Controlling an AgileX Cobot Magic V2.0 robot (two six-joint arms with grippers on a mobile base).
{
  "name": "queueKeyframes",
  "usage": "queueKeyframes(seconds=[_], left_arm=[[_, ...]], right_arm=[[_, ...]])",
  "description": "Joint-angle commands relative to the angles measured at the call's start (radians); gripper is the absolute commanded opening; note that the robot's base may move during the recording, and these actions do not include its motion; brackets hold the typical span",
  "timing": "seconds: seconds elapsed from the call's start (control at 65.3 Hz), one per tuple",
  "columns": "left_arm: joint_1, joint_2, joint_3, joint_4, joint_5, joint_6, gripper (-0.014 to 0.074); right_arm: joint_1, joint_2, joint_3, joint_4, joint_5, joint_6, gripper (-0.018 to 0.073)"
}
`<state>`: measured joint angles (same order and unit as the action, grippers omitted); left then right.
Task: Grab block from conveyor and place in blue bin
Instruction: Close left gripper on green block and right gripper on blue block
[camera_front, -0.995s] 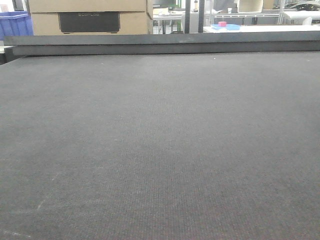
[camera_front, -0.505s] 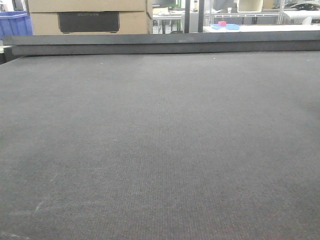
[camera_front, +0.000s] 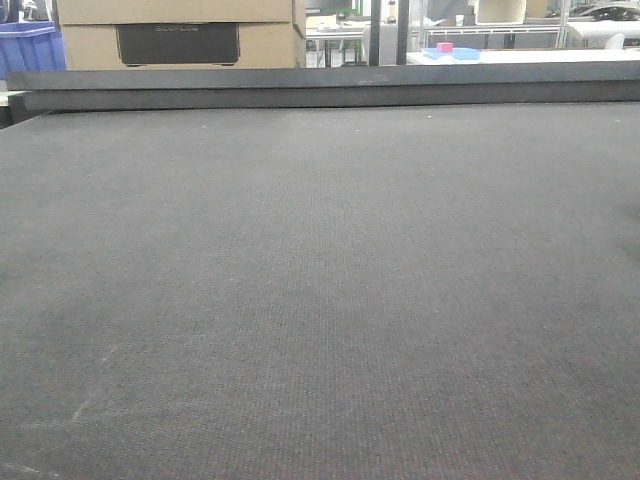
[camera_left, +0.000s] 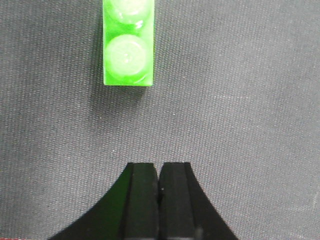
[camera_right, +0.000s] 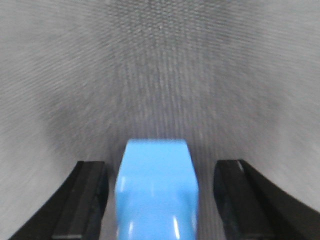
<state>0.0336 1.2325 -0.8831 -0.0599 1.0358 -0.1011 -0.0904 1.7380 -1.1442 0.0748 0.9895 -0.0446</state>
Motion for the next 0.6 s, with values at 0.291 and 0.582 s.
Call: queueKeyframes(seconds=[0.291,0.582], left_arm=[[0.003,0.021,-0.089,-0.006,-0.002,-0.008,-0.0111],[0.003,0.135,-0.206,0.041,-0.001,-0.008,-0.0062]], right_arm=[[-0.007,-0.037,-0.020,-0.008,0.029,-0.002,-0.0160],[-0.007,-0.145,-0.020,-0.008,0.031,-0.002,-0.0160]])
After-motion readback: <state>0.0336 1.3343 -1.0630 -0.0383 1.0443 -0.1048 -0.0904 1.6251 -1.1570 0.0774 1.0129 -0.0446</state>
